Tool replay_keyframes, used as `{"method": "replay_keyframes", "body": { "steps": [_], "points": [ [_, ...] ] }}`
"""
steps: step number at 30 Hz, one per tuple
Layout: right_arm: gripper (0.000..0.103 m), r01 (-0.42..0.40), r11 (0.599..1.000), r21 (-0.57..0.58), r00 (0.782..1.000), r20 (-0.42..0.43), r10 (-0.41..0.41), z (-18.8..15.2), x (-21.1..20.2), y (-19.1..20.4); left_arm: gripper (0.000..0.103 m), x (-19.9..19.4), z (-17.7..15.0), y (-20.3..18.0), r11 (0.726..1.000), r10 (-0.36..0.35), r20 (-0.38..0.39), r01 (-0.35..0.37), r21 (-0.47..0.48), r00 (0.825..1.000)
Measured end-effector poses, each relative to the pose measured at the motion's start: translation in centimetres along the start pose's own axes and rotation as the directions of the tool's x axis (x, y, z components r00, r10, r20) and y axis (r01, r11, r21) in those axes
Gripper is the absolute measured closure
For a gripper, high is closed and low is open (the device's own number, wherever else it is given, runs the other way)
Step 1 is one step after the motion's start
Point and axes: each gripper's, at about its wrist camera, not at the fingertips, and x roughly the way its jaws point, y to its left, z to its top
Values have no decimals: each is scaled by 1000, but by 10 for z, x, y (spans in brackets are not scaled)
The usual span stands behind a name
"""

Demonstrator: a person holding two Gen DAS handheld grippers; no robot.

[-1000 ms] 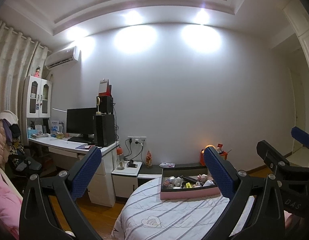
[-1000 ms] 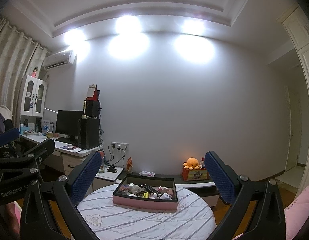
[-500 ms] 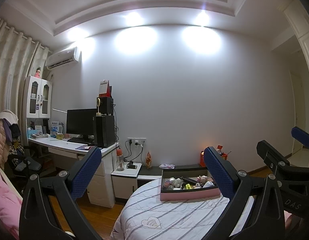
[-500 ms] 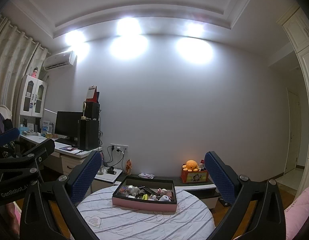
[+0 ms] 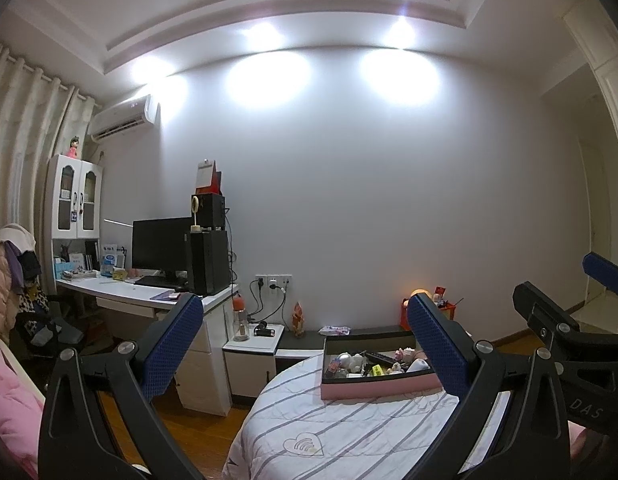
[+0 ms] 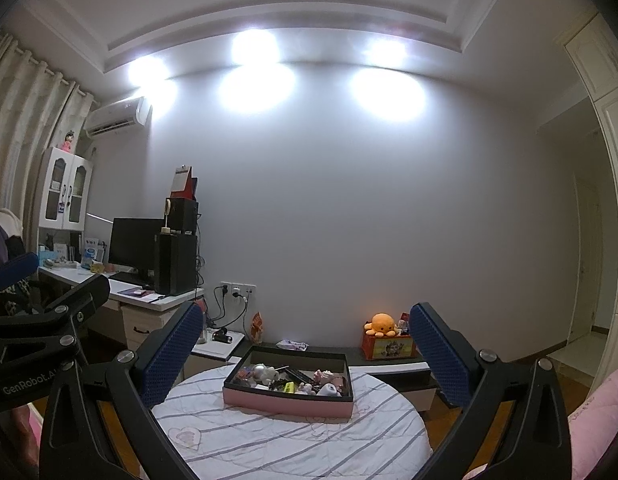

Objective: Organize rigid objects

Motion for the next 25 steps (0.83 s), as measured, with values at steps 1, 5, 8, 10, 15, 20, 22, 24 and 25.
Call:
{"method": "replay_keyframes", "body": {
  "steps": [1, 5, 8, 10, 15, 20, 22, 24, 25],
  "points": [
    [0, 0, 1000, 0, 1000, -3, 0, 0, 0, 0, 0, 0, 0, 0, 1000, 2, 3, -2, 1, 1000],
    [0, 0, 1000, 3, 1000, -6, 1, -1, 1, 1, 0, 0, -2, -1, 1000, 7, 12, -7, 4, 1000],
    [0, 4, 1000, -2, 1000, -11, -4, -2, 2, 2, 0, 1, -3, -3, 1000, 20, 21, -21, 8, 1000],
    [0, 5, 1000, -3, 1000, -12, -5, -3, 2, 2, 0, 2, -3, -2, 1000, 15, 17, -15, 9, 1000],
    [0, 3, 1000, 0, 1000, -16, -3, -4, 2, 1, 0, 2, -3, -3, 1000, 12, 11, -12, 7, 1000],
    [0, 4, 1000, -2, 1000, -18, -4, -5, 1, 1, 0, 1, -3, -3, 1000, 15, 10, -15, 15, 1000],
    [0, 3, 1000, -2, 1000, -18, -3, -5, 1, 1, 0, 1, -3, -3, 1000, 17, 11, -17, 16, 1000],
    [0, 4, 1000, -2, 1000, -17, -4, -6, 1, 1, 0, 2, -3, -4, 1000, 17, 2, -17, 13, 1000],
    [0, 3, 1000, -2, 1000, -20, -3, -6, 1, 1, 0, 3, -3, -4, 1000, 15, -3, -15, 12, 1000]
  ]
}}
